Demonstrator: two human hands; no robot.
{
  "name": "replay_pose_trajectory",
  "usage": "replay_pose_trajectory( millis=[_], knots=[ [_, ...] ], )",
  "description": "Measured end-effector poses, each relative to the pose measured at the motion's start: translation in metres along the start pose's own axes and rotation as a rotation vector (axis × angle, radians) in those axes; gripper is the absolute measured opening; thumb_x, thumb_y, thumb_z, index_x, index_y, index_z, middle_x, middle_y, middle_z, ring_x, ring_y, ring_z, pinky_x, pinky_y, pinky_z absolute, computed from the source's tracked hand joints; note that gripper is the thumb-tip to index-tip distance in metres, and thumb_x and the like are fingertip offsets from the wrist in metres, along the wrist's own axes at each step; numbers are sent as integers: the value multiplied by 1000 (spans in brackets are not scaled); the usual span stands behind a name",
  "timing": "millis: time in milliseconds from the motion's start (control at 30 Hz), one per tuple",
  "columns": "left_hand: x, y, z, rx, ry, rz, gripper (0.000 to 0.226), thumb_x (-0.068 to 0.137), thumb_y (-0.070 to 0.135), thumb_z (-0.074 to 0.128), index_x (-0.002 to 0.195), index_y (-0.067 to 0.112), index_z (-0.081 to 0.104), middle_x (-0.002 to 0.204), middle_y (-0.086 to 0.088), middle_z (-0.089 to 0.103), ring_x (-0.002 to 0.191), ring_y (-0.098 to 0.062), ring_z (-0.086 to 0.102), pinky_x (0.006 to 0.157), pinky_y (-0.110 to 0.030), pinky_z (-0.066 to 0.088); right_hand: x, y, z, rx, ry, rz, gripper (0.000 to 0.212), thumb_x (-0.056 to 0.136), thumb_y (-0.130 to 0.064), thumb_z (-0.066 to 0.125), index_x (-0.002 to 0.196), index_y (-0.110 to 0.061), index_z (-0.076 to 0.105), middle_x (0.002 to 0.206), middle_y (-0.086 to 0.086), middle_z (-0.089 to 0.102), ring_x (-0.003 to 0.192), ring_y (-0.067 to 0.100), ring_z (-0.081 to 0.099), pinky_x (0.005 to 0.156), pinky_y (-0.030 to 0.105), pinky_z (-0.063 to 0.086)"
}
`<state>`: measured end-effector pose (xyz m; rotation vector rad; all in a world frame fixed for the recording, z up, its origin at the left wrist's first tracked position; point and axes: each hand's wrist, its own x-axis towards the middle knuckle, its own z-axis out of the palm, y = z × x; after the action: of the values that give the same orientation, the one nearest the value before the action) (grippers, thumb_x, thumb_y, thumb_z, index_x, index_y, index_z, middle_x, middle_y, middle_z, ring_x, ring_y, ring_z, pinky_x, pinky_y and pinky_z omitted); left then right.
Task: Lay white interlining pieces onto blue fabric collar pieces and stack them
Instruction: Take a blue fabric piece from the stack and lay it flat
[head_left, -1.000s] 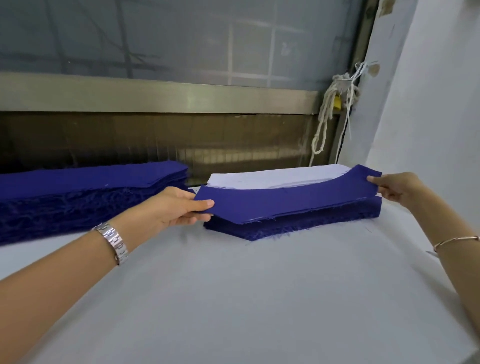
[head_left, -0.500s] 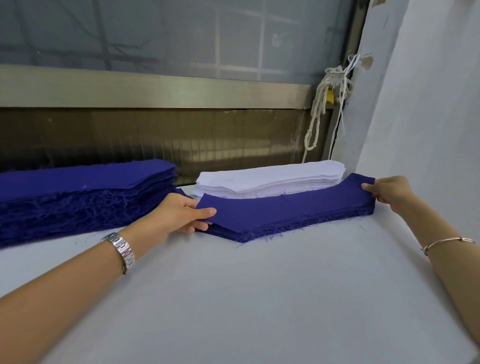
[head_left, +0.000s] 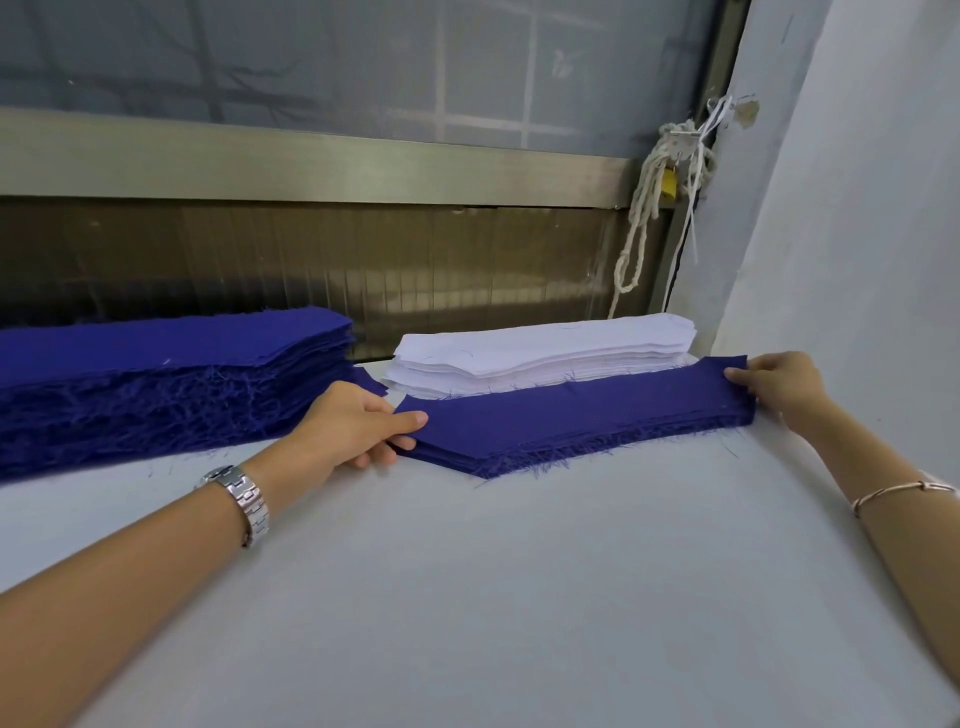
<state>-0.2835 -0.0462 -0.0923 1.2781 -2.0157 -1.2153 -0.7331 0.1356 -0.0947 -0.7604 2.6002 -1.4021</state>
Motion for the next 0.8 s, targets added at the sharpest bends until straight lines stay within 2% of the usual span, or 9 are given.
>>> replay_pose_trajectory(
  millis=[167,300,400,467,533,600,633,700,800],
  knots=[
    [1,-3,0,43,14,31,29,82,39,79,66,15,74,56,0,71,32,-3,47,34,-13,32,-3,-3,4,-132,14,-3,51,91,-8,68,53,-11,35,56,7,35,55,23,30,52,34,24],
    [2,-5,1,95,48,79,28,83,38,78,66,16,72,60,4,73,36,-2,55,35,-14,34,-3,-5,4,-196,35,1,52,92,-6,65,53,-10,33,56,7,34,54,25,29,52,35,23],
    [1,-6,2,200,81,121,35,84,40,77,61,16,70,49,8,67,33,-1,52,34,-10,34,-5,-5,5,-213,44,-8,51,93,-5,65,52,-9,34,56,7,35,54,25,30,52,35,24],
    [-1,-5,3,297,114,149,38,85,43,75,61,14,68,44,9,63,33,0,52,34,-7,33,-8,-6,5,-222,55,-23,45,93,-6,65,54,-4,43,58,12,44,59,30,39,55,37,31],
    [-2,-2,1,401,180,198,37,83,45,76,60,16,67,45,4,64,38,0,55,39,-8,34,-14,-10,5,-238,75,-36,21,94,-8,65,82,9,65,84,26,64,84,42,57,72,43,46],
    [-4,1,-4,455,259,265,34,81,41,79,59,23,62,52,5,63,49,-5,57,46,-13,38,-19,-15,6,-270,83,-32,38,94,-12,66,124,10,57,122,31,59,112,46,56,91,45,46],
    [-6,1,-6,465,289,296,33,81,40,80,61,24,59,54,8,60,54,-6,56,51,-17,41,-24,-20,6,-287,92,-36,47,94,-12,66,133,8,49,131,31,53,117,46,53,94,45,44],
    [-11,2,-13,472,320,355,33,82,39,79,67,24,54,54,9,55,56,-7,54,58,-25,47,-34,-33,9,-291,126,-112,47,94,-11,63,136,4,46,137,30,46,113,47,54,94,46,44],
    [-21,3,-26,471,357,488,32,86,36,75,67,24,53,47,10,49,48,-5,49,60,-26,49,-51,-61,25,-251,120,-302,37,94,-8,61,130,0,54,126,25,56,101,40,59,86,40,46]
  ],
)
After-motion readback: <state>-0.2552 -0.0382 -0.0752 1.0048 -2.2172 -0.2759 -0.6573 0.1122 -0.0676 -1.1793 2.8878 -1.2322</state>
